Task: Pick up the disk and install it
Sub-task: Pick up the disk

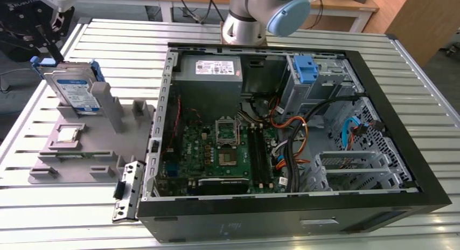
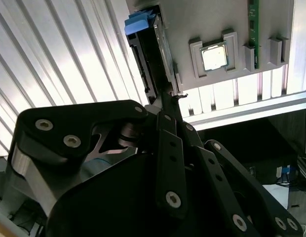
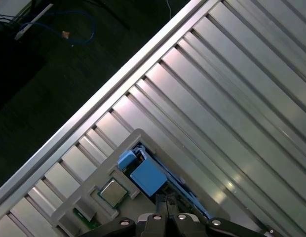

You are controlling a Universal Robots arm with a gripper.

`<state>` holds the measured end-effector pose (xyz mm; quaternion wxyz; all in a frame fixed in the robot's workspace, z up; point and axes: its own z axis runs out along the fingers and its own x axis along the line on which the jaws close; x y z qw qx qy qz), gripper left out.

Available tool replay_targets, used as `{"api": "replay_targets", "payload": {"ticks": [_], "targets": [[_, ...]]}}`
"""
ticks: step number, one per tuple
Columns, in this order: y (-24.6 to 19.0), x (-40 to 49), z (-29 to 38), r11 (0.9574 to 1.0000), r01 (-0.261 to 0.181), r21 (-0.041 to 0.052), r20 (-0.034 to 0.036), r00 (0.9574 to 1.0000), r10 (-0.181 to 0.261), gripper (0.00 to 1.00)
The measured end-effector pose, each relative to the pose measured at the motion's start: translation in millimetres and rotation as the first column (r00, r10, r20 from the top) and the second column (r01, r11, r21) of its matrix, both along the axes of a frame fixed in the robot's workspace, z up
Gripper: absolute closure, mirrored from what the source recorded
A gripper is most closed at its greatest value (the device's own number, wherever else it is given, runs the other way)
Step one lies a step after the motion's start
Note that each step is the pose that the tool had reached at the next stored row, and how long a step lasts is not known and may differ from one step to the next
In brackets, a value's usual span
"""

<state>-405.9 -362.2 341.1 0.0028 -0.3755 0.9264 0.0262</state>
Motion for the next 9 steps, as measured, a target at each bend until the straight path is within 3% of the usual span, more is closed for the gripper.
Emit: {"api": "replay_targets", "payload": {"ticks": [3, 9], "targets": [[0.0, 0.0, 0.0, 0.9994, -0.035, 0.0000, 0.0000, 0.9994, 0.035, 0.90], [0.0, 0.0, 0.1, 0.9992, -0.039, -0.0001, -0.0001, 0.9992, 0.039, 0.90]]}}
